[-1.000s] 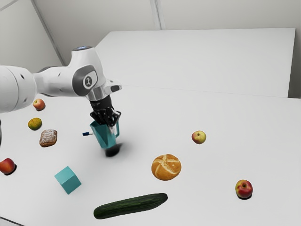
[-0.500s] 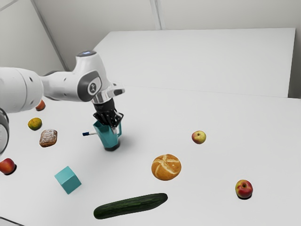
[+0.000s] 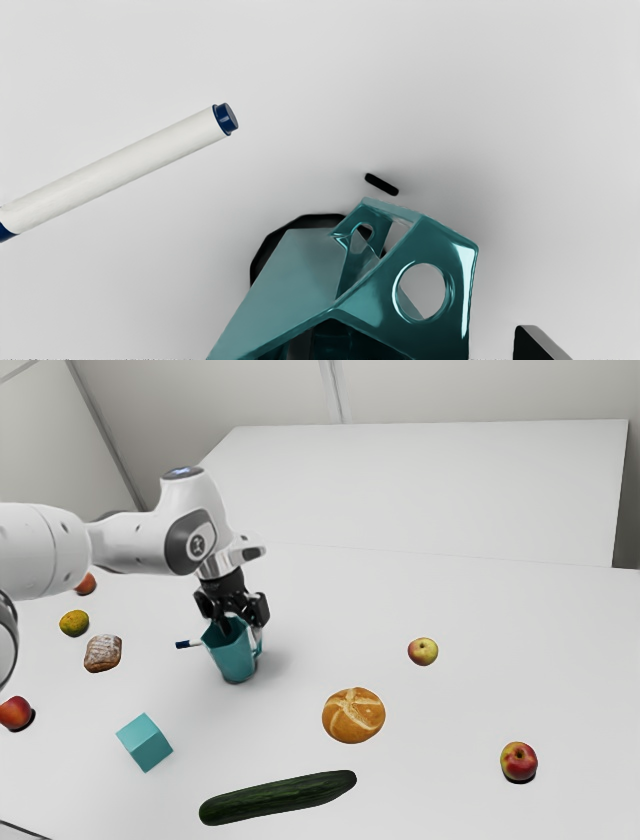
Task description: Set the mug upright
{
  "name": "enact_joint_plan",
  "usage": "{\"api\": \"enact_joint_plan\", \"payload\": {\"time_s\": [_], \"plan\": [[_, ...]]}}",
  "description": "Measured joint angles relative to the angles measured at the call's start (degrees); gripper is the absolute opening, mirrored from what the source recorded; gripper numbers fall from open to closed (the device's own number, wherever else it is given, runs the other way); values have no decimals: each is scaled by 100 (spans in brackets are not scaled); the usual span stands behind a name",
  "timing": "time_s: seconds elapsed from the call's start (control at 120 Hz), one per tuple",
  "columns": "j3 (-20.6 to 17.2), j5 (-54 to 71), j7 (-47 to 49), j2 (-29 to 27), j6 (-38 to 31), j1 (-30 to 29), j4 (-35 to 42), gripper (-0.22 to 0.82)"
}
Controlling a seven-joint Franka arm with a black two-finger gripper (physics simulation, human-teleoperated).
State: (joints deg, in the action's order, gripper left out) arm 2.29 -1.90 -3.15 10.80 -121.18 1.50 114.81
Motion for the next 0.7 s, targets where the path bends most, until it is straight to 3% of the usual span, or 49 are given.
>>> {"api": "enact_joint_plan", "payload": {"time_s": [0.333, 0.7], "plan": [[0, 6, -36, -741, 60, 213, -137, 56], [2, 318, -38, -907, 803, 370, -1548, 60]]}}
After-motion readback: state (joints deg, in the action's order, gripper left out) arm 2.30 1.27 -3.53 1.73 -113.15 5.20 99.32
